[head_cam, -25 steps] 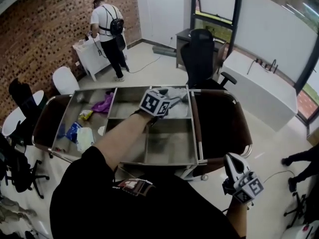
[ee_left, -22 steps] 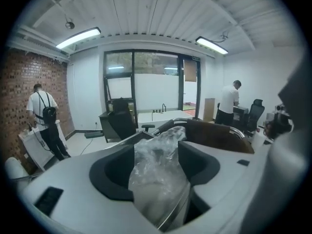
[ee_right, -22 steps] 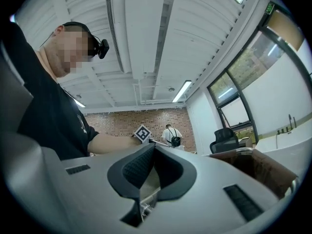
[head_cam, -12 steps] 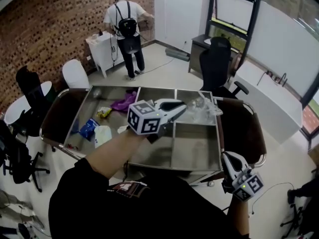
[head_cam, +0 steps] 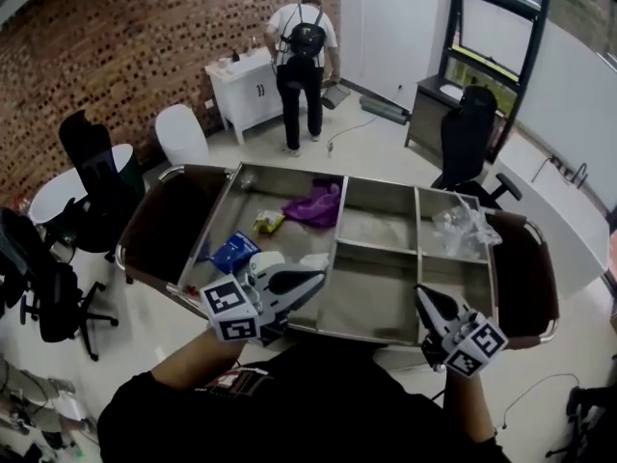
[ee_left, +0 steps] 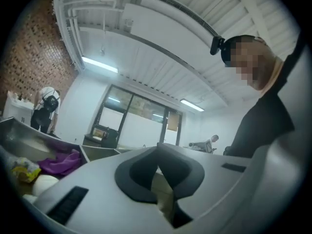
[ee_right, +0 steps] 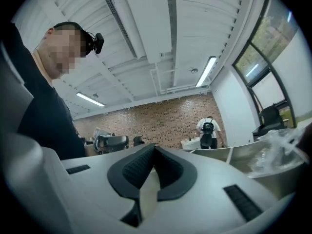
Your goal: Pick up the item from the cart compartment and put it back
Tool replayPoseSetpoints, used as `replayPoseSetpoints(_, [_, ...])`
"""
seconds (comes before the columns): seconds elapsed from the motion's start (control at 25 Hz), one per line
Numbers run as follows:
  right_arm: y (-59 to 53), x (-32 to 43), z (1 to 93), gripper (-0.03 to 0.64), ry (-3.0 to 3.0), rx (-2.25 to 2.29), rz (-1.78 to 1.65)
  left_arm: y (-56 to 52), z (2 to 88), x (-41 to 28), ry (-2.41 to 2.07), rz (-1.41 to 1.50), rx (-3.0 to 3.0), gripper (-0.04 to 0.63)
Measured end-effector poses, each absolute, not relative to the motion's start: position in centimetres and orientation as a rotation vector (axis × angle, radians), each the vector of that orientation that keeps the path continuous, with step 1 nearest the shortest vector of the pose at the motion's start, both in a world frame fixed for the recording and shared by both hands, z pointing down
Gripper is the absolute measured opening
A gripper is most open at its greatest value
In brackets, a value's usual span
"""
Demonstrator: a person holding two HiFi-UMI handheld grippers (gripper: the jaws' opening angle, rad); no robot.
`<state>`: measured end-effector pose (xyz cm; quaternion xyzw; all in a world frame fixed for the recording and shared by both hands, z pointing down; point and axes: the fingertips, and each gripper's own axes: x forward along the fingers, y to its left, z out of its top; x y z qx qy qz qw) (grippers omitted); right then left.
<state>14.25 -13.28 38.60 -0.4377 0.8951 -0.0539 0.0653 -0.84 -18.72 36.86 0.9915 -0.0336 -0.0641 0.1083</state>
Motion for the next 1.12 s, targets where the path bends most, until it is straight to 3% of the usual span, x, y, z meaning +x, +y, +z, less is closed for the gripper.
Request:
replayPoseSetpoints(0.28, [-15.7,9.0,39.0,-0.015,2.811,-1.216,-0.172,-18.8,38.2,-5.9,-0.189,-0.258,2.844,-0.008])
replayPoseSetpoints(1.12, [-14.3,9.8,38.9,-0.015,2.850,-1.206,-0.156,-17.3,37.8,-4.5,-0.147,-0.249,2.889,-0.006])
